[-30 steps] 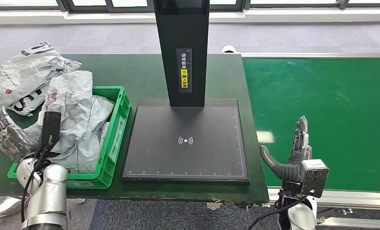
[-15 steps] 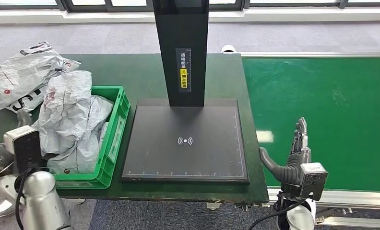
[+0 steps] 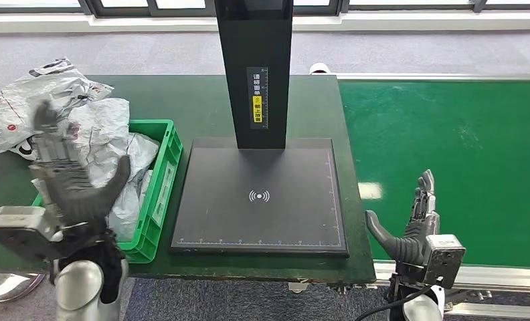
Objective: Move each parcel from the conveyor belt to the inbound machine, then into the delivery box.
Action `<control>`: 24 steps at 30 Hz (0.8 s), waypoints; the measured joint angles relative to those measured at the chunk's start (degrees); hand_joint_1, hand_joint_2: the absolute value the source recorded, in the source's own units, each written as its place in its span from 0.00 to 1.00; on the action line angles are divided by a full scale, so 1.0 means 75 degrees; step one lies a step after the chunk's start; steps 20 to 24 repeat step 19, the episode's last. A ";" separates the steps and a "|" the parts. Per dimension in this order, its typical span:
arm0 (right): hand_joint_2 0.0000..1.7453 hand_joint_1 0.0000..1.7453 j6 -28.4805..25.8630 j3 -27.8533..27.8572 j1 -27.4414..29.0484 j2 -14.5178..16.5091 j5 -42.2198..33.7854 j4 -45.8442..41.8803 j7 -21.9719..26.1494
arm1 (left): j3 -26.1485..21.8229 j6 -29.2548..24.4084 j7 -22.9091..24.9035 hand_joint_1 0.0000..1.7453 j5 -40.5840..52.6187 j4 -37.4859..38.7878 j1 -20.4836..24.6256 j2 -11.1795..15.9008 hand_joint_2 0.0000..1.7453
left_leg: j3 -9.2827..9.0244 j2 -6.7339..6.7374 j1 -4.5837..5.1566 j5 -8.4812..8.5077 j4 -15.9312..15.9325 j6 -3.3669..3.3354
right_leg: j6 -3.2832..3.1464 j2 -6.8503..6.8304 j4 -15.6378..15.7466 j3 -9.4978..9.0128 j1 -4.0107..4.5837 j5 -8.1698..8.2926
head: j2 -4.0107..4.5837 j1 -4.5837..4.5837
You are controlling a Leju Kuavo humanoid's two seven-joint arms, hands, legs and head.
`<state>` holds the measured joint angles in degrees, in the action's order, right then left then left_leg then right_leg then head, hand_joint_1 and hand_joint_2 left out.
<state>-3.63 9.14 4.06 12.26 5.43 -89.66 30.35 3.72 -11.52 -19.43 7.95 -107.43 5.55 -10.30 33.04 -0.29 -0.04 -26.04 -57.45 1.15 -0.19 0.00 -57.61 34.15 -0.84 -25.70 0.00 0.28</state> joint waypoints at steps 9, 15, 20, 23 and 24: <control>1.00 0.00 0.0184 -0.0133 0.0042 0.0000 0.0144 -0.0151 -0.0360 | 0.1012 0.2080 0.0250 0.00 -0.1541 0.3427 0.0329 -0.0203 1.00 | 0.0002 0.0008 0.0007 0.0001 -0.0008 -0.0009 | 0.0020 0.0015 0.0000 0.0003 -0.0008 0.0013 | 0.0000 0.0001; 1.00 0.00 0.0158 -0.0244 0.0091 -0.0002 0.0141 -0.0151 -0.0365 | 0.1088 0.2161 0.0309 0.00 -0.1541 0.4090 0.0342 -0.0280 1.00 | 0.0006 0.0006 0.0007 -0.0006 -0.0008 -0.0013 | 0.0027 0.0015 0.0001 0.0004 -0.0006 0.0005 | 0.0000 0.0001; 1.00 0.00 0.0158 -0.0248 0.0100 -0.0003 0.0134 -0.0151 -0.0366 | 0.1121 0.2166 0.0318 0.00 -0.1541 0.4236 0.0347 -0.0299 1.00 | 0.0007 0.0007 0.0007 -0.0007 -0.0008 -0.0014 | 0.0027 0.0015 0.0001 0.0004 -0.0006 0.0004 | 0.0000 0.0001; 1.00 0.00 0.0158 -0.0248 0.0100 -0.0003 0.0134 -0.0151 -0.0366 | 0.1121 0.2166 0.0318 0.00 -0.1541 0.4236 0.0347 -0.0299 1.00 | 0.0007 0.0007 0.0007 -0.0007 -0.0008 -0.0014 | 0.0027 0.0015 0.0001 0.0004 -0.0006 0.0004 | 0.0000 0.0001; 1.00 0.00 0.0158 -0.0248 0.0100 -0.0003 0.0134 -0.0151 -0.0366 | 0.1121 0.2166 0.0318 0.00 -0.1541 0.4236 0.0347 -0.0299 1.00 | 0.0007 0.0007 0.0007 -0.0007 -0.0008 -0.0014 | 0.0027 0.0015 0.0001 0.0004 -0.0006 0.0004 | 0.0000 0.0001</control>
